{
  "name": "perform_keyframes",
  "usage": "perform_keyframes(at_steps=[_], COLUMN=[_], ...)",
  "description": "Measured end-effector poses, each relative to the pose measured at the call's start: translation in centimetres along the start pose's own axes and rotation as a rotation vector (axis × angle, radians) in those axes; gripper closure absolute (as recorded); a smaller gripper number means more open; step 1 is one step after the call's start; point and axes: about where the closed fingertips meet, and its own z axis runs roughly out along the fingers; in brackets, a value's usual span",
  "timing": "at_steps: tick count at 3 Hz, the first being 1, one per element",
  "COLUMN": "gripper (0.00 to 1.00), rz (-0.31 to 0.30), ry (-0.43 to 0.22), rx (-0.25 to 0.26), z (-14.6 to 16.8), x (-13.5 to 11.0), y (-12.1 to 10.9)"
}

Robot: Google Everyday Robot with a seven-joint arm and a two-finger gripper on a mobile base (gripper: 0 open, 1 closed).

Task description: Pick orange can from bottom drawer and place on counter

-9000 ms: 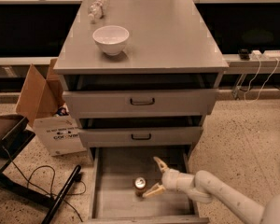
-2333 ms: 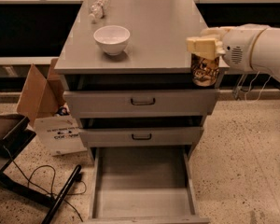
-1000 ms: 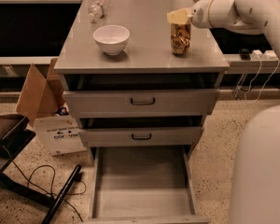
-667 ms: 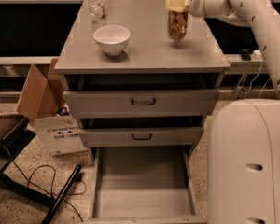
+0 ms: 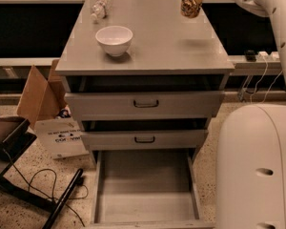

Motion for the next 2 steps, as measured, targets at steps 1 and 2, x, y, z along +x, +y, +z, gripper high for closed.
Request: perform_keyframes(at_steps=[1,2], gripper=[1.0,1.0], rz=[0.015,0.008], ry=[0.03,0.045], rx=[0.007,0.016], z=[1.8,2.7], x=[4.4,8.3], y=[-0.3,-0.5])
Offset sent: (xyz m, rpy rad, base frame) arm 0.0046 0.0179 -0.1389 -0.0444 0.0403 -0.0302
